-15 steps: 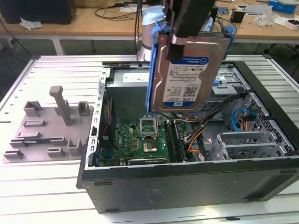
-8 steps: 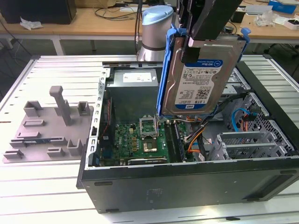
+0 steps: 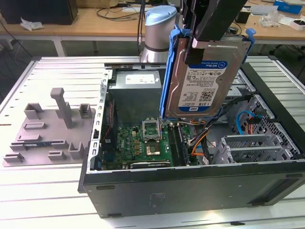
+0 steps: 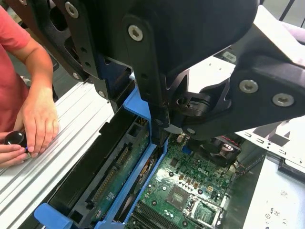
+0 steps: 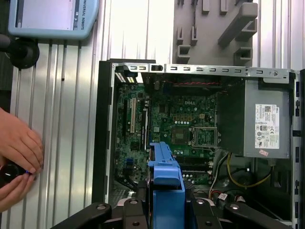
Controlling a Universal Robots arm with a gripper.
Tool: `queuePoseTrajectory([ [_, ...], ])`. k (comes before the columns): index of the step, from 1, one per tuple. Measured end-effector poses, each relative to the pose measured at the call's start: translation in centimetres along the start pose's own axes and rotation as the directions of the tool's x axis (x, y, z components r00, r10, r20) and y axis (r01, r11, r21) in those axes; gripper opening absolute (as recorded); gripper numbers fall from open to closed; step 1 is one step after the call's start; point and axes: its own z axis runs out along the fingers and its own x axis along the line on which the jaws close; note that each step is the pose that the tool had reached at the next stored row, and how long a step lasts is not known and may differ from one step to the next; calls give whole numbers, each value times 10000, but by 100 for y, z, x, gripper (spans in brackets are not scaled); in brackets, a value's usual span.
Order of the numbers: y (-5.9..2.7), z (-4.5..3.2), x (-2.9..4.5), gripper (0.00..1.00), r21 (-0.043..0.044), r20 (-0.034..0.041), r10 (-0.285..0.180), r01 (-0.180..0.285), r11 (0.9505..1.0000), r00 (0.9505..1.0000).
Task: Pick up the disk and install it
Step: 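Insert the disk into the insertion slot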
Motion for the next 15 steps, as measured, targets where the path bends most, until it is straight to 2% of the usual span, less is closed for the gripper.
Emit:
queuePoseTrajectory([
  [3,0,0,0,37,10,0,-1,1,10000,10000],
  [7,-3,3,4,37,114,-5,4,-4,9999,10000],
  [10,-3,5,23,37,201,34,3,-4,9998,10000],
  [14,1,16,122,37,254,252,-9,3,9997,9997],
  [15,2,21,159,37,259,336,-16,7,9997,9994],
])
